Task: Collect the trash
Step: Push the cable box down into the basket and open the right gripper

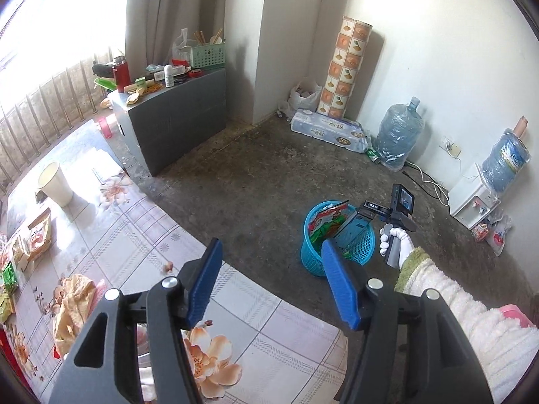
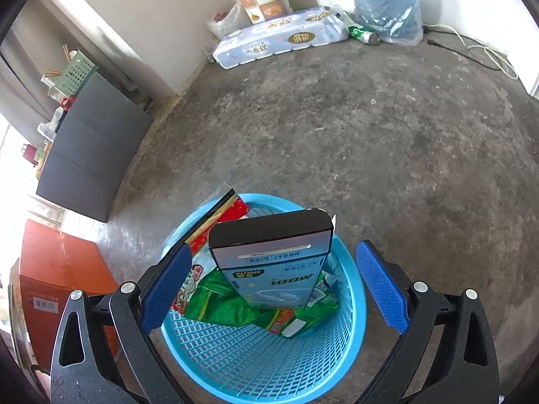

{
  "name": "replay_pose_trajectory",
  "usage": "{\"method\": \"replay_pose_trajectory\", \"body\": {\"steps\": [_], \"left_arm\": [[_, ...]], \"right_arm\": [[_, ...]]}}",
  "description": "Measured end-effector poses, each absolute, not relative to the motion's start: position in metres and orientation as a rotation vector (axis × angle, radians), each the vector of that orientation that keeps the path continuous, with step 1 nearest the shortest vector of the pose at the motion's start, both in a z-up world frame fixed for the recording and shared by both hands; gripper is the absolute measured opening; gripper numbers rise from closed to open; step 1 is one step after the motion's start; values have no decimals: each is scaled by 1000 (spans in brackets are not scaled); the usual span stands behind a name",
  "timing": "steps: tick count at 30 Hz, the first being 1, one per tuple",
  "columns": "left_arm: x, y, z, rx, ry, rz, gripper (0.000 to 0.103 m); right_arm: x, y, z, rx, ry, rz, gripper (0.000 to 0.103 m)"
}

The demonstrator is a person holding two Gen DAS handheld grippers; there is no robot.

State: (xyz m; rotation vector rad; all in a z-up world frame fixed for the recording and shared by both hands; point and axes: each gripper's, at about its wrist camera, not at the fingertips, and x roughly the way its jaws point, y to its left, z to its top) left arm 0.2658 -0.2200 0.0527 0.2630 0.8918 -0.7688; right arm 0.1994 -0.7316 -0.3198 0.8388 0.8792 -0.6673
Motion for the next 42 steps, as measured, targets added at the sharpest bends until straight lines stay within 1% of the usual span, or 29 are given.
{"method": "replay_pose_trajectory", "body": {"steps": [6,7,8,9,11,15,23,33,42], "left_arm": [[255,-199,62,286,850,-753,60],[255,-197,63,286,849,-753,60],[254,-195,63,287,850,-751,60],[253,-193,62,285,852,-749,60],[253,-190,61,279,857,-747,60],[256,-188,63,260,856,-745,60],[255,-186,60,245,859,-767,60],[259,-180,55,227,867,-772,60],[255,-180,57,228,861,-768,60]], "right_arm": [[210,-740,-336,832,931,-711,92],[210,-742,-337,830,936,-720,90],[211,-742,-339,830,941,-727,84],[210,-742,-340,834,944,-725,81],[209,-742,-343,847,950,-733,77],[204,-738,-341,854,938,-736,77],[202,-724,-329,747,954,-728,76],[210,-712,-283,535,896,-787,76],[218,-694,-261,370,825,-898,76]]}}
